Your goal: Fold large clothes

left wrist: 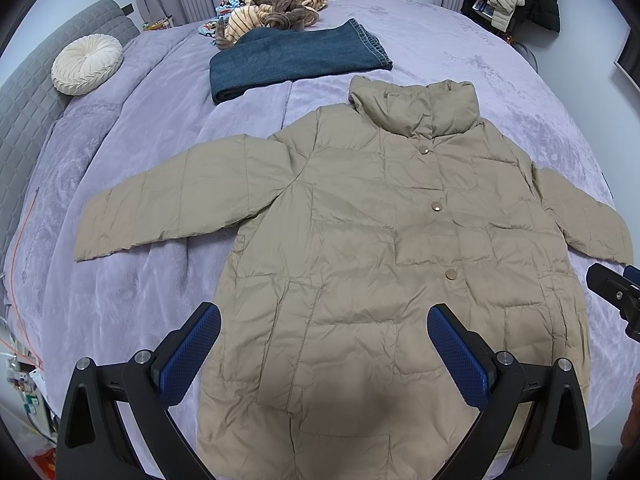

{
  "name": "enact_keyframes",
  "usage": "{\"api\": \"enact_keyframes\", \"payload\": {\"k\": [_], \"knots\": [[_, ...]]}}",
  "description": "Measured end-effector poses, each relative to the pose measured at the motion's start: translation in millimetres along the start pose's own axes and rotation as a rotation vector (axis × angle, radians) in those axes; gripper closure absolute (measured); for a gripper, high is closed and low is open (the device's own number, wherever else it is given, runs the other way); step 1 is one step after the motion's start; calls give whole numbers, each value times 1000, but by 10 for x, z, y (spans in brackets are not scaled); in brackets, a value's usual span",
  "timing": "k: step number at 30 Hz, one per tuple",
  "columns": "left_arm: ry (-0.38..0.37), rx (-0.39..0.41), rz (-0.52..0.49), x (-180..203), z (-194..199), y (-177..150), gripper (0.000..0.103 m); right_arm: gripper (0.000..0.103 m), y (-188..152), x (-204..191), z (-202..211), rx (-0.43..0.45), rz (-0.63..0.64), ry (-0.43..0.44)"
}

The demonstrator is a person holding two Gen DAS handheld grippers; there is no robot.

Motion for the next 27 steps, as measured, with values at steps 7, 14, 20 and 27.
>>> {"api": "enact_keyframes", "payload": {"k": [7, 14, 20, 27], "knots": [[0, -3, 0, -12, -5, -18, 0, 0, 1, -2, -1, -1, 1, 1], [-1, -11, 2, -1, -30, -12, 0, 0, 5, -4, -9, -2, 1, 0], [-1, -21, 4, 28, -43, 34, 0, 0, 4, -10, -19, -3, 1, -1], [-4, -33, 6, 33, -78, 50, 0, 0, 6, -37, -87, -10, 5, -1]]}}
Point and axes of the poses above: each gripper's, at about its wrist camera, not at the fingertips, and z roughly against the way its jaws point, x to its right, y to its top, the point moved 9 cm from there along -z, roughly the way its jaws point, and after that the axes turned 10 degrees about y, right-handed, at the moved point
